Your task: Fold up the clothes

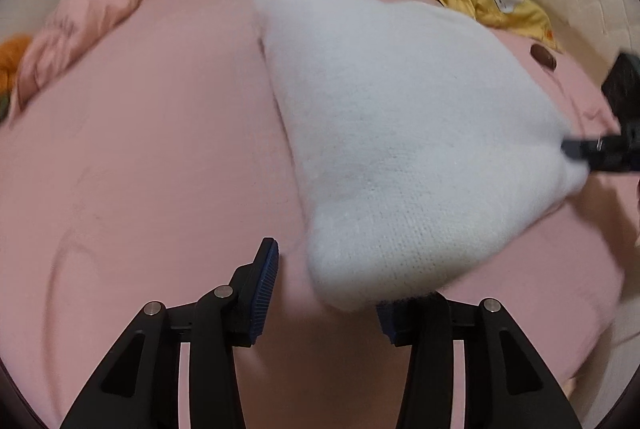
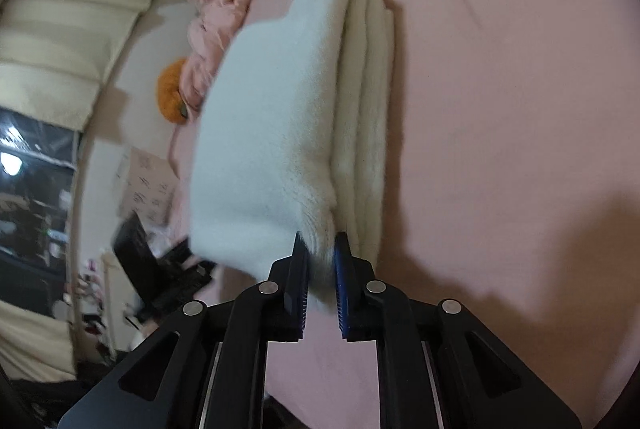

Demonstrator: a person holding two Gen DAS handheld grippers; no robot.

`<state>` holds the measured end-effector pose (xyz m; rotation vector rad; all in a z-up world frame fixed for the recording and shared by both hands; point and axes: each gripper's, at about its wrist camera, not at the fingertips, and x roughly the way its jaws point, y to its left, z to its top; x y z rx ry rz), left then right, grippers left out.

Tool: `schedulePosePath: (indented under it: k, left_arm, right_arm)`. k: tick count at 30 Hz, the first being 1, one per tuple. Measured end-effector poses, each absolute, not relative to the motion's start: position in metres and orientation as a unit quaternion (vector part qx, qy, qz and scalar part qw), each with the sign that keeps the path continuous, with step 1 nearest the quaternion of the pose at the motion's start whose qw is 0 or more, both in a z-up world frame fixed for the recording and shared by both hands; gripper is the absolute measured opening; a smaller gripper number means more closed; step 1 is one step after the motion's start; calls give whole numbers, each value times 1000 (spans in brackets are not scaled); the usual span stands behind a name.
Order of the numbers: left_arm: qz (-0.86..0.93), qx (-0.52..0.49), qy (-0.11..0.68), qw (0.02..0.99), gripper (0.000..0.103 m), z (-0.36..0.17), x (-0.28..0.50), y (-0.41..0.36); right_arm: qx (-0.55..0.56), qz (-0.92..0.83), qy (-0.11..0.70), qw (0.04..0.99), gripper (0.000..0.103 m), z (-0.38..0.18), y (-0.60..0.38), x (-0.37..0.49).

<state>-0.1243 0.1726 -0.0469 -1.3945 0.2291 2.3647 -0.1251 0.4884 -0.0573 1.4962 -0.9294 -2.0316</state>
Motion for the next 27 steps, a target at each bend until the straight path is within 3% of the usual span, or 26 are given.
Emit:
schedulePosePath:
  k: [4,8,11,12,15,17,18,19,21,27]
  left_arm:
    - [844,-490,97,194,44,-37,-113,173]
    - [856,-464,72,218,44,-7,-94,160]
    - [870,-424,5,252,44,24,-97,157]
    - [870,-414,-22,267,49,33,-103,158]
    - [862,-398,-76,303,50,43,-123,167]
    - [849,-413,-87,317,42,29,-141,179]
    - [844,-430,-83,312,31,17,-148,183]
    - [837,-451,-74,302,22,4,-155,188]
    - [833,-469,-66,287,9,-10,-160,190]
    - [856,-428,-73,281,12,10,-147,181]
  right_arm:
    - [551,-728,-358,196,46,-56,496,-114]
    - [507,-797,-307,116,47,-17,504,-98]
    - [431,-843,-272,174,47,25,476,-106]
    - [423,-850,-252,187,47,32,465,-115]
    - [421,-864,-195,198,47,35,421,-149]
    - [428,-869,-176,174,45,18,407,-165]
    - [433,-871,-167,161,43,8,402,-171]
    - [440,-872,-159,144,26,-1,403,-174]
    - [447,-873,-159,116,10,-16,413,-172]
    - [386,-909,-121,98,16,24,420,-176]
